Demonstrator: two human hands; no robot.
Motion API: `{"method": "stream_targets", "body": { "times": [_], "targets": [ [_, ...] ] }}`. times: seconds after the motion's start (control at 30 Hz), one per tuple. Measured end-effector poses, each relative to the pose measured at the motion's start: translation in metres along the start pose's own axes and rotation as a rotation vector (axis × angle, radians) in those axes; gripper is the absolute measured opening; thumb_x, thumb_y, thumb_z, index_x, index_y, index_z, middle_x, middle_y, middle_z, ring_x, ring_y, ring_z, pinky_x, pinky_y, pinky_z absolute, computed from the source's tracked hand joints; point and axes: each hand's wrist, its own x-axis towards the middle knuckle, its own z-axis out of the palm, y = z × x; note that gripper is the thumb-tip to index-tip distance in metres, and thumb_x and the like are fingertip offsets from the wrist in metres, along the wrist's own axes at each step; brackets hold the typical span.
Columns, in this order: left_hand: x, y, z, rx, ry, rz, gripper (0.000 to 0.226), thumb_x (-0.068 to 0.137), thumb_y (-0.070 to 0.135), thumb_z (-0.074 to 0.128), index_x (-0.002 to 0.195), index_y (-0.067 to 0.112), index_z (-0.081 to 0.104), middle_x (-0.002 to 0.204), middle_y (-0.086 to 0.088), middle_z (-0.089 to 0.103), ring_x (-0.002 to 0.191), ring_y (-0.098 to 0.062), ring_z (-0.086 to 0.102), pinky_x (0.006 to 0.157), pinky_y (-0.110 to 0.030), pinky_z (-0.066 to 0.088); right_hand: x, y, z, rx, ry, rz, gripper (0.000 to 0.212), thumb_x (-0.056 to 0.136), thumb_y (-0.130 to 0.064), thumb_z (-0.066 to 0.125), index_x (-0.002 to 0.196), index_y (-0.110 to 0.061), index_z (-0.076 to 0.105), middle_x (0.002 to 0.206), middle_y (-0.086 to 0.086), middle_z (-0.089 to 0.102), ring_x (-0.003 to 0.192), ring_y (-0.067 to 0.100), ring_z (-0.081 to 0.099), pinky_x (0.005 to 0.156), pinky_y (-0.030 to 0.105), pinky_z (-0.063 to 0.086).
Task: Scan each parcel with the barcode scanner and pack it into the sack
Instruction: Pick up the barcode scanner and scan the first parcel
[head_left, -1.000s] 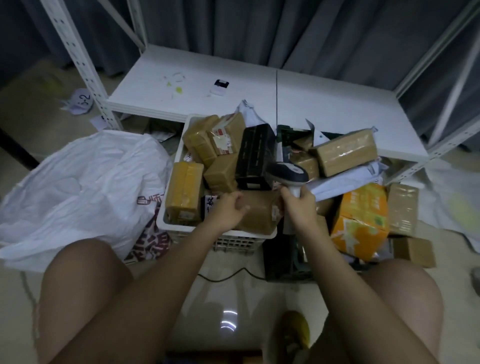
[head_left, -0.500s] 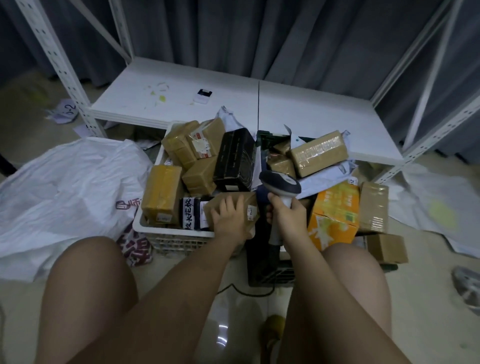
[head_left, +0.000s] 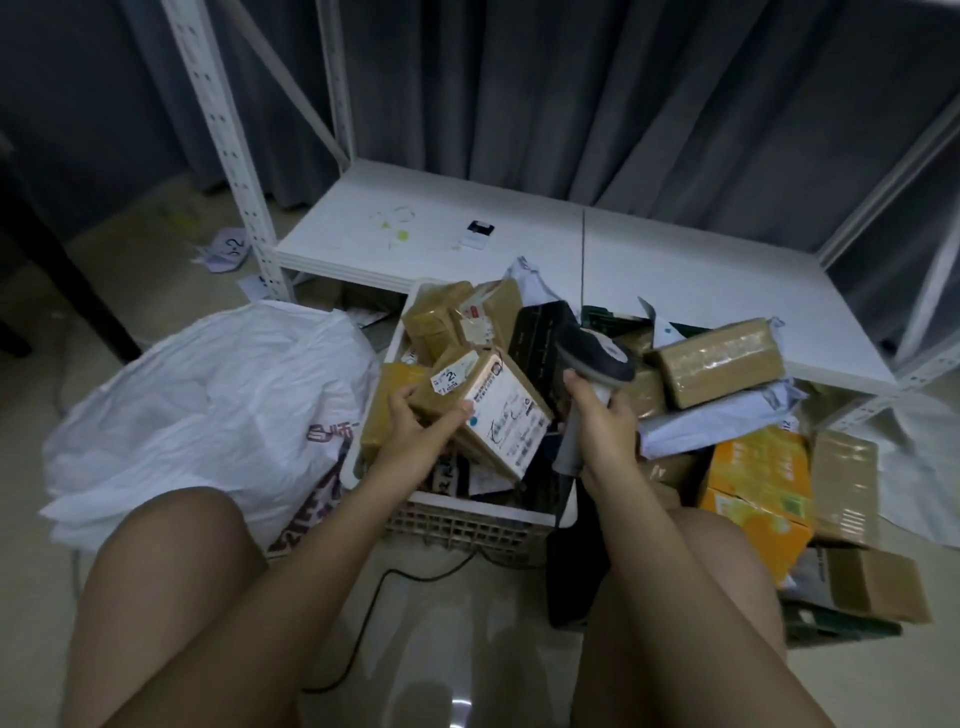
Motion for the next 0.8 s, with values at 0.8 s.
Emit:
{"method": "stream_targets", "body": {
  "times": [0.8],
  "targets": [
    [-0.08,0.063,-0.198,0.02,-0.146,-0.046,0.072,0.071,0.06,0.066,0.133,0.035,0.039,0.109,-0.004,0.07,0.101,-0.021,0.067,0.092,-0.04,0.054,-0.118,-0.066,0.148,-0.238,-0.547,-0.283,0.025,0.083,-0.017,0.075,0.093,-0.027,0.054,0.094,0.001,0.069,0.08,0.013,0.068,0.053,0.015,0.052]
  ]
}}
